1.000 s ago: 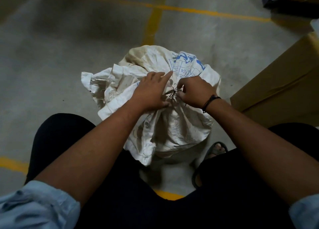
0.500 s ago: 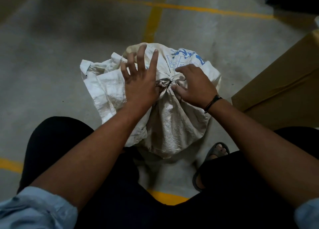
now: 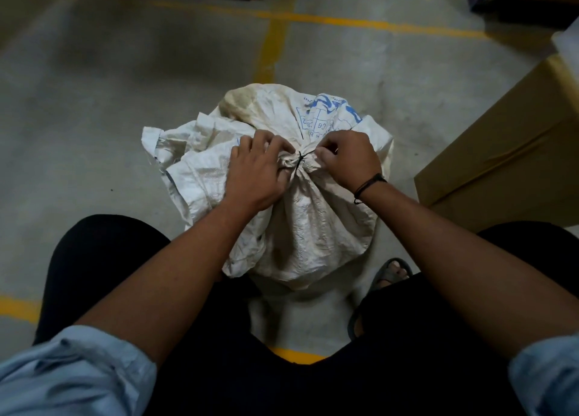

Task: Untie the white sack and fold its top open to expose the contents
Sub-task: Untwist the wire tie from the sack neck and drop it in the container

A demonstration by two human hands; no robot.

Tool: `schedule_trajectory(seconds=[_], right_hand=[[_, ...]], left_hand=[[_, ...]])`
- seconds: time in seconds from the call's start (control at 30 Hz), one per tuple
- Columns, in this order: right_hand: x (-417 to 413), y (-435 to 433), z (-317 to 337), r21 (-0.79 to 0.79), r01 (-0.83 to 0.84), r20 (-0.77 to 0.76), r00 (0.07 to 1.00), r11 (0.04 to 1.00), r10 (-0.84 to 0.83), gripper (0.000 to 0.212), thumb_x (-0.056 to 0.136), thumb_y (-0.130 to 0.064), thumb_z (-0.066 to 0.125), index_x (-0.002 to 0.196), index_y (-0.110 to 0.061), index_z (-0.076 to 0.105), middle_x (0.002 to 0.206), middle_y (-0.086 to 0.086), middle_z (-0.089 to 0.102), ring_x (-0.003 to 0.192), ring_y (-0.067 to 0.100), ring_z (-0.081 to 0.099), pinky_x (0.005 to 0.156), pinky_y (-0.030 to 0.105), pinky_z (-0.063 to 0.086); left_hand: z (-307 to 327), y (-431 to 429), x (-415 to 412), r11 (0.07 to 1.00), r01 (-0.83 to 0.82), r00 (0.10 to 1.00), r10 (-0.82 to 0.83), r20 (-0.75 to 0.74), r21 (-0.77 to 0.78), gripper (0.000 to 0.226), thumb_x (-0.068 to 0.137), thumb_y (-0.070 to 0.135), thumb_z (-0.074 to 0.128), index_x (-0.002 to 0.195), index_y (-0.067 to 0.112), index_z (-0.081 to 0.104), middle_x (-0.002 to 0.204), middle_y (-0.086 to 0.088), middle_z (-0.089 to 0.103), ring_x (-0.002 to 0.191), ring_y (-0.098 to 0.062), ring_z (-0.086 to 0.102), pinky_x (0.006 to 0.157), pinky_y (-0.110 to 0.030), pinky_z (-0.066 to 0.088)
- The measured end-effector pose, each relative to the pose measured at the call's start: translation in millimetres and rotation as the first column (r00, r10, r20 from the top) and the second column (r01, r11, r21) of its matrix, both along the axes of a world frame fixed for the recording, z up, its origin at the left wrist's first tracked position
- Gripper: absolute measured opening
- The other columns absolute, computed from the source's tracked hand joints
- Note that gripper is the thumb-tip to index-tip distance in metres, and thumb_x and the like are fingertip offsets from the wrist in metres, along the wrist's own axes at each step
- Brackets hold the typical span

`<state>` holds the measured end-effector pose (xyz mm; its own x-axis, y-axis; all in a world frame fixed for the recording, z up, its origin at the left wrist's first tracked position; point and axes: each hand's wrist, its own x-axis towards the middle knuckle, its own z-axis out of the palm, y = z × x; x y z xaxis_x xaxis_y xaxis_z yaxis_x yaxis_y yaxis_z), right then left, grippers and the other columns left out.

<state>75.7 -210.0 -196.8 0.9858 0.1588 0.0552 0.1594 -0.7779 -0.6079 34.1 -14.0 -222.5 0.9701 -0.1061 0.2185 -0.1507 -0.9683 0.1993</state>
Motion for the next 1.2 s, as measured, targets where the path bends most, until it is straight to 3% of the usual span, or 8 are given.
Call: schedule_trajectory(seconds=[0.1, 0.23, 0.5, 0.67, 0.83, 0.97, 1.1, 1.2], right_hand=[[4, -6, 2, 0.026, 0.091, 0.041, 0.995, 0.995, -0.092, 0.013, 0.084, -0.029, 0.066, 0.082, -0.020, 0.075, 0.084, -0.002, 0.075, 0.081, 0.018, 0.067, 0.075, 0.038, 0.056], [5, -8, 7, -0.069, 0.106, 0.119, 0.988, 0.992, -0.098, 0.014, 0.088, -0.032, 0.063, 0.084, -0.021, 0.070, 0.091, -0.003, 0.070, 0.087, 0.020, 0.063, 0.075, 0.039, 0.051], [0, 10, 5, -0.139, -0.006, 0.242, 0.969, 0.990, 0.040, 0.012, 0.091, -0.026, 0.061, 0.087, -0.016, 0.066, 0.094, 0.001, 0.066, 0.086, 0.026, 0.062, 0.064, 0.036, 0.043], [2, 20, 6, -0.143, -0.066, 0.293, 0.950, 0.987, 0.106, 0.011, 0.089, -0.027, 0.059, 0.084, -0.018, 0.064, 0.092, 0.001, 0.065, 0.083, 0.027, 0.062, 0.062, 0.035, 0.042], [8, 13, 13, -0.063, -0.022, 0.182, 0.983, 0.998, 0.034, 0.014, 0.083, -0.029, 0.061, 0.078, -0.018, 0.068, 0.083, 0.000, 0.070, 0.083, 0.022, 0.064, 0.073, 0.036, 0.052], [7, 0, 22, -0.028, 0.006, 0.070, 0.998, 1.000, -0.004, 0.012, 0.077, -0.019, 0.061, 0.066, -0.021, 0.065, 0.066, -0.004, 0.065, 0.073, 0.020, 0.067, 0.076, 0.033, 0.054], [-14, -3, 28, -0.082, -0.084, -0.077, 0.994, 0.993, 0.078, 0.014, 0.077, -0.014, 0.065, 0.063, -0.016, 0.066, 0.065, 0.000, 0.066, 0.064, 0.012, 0.058, 0.058, 0.015, 0.038], [-31, 4, 20, -0.013, -0.112, -0.235, 0.966, 0.994, 0.106, 0.009, 0.075, -0.011, 0.068, 0.067, -0.010, 0.072, 0.065, 0.001, 0.070, 0.054, 0.011, 0.062, 0.054, 0.013, 0.044]], left_hand=[[-4, -1, 2, 0.998, -0.014, 0.998, 0.010, -0.067, -0.056, 0.042, 0.079, 0.058, 0.059, 0.115, 0.037, 0.053, 0.121, 0.002, 0.049, 0.108, -0.027, 0.047, 0.089, -0.044, 0.041], [-3, -5, 5, 0.995, -0.027, 0.993, 0.015, -0.121, -0.097, 0.055, 0.073, 0.080, 0.057, 0.106, 0.036, 0.054, 0.117, 0.004, 0.050, 0.110, -0.026, 0.047, 0.093, -0.046, 0.042], [-5, -14, -3, 0.982, -0.040, 0.986, 0.009, -0.166, -0.185, 0.055, 0.069, 0.085, 0.062, 0.096, 0.037, 0.058, 0.114, 0.003, 0.056, 0.114, -0.028, 0.053, 0.094, -0.046, 0.042], [-15, -11, -6, 0.998, -0.011, 0.990, 0.003, -0.141, -0.056, 0.068, 0.062, 0.081, 0.070, 0.108, 0.035, 0.048, 0.117, -0.001, 0.051, 0.110, -0.029, 0.049, 0.092, -0.047, 0.041], [-27, -7, -3, 0.996, 0.012, 0.998, -0.007, -0.056, 0.083, 0.076, 0.084, 0.071, 0.057, 0.149, 0.039, 0.034, 0.125, -0.007, 0.047, 0.108, -0.032, 0.047, 0.089, -0.049, 0.042], [-27, -1, 1, 0.995, 0.045, 0.998, -0.041, -0.050, 0.085, 0.059, 0.092, 0.067, 0.047, 0.140, 0.032, 0.048, 0.123, -0.008, 0.047, 0.104, -0.032, 0.047, 0.086, -0.048, 0.043], [-28, -1, 6, 0.995, 0.067, 0.997, -0.064, -0.038, 0.079, 0.057, 0.095, 0.067, 0.043, 0.135, 0.027, 0.054, 0.120, -0.009, 0.049, 0.101, -0.033, 0.048, 0.083, -0.047, 0.045], [-27, -3, 10, 0.997, 0.063, 0.995, -0.059, -0.086, 0.040, 0.059, 0.094, 0.064, 0.039, 0.130, 0.021, 0.056, 0.119, -0.010, 0.051, 0.102, -0.033, 0.049, 0.084, -0.047, 0.045]])
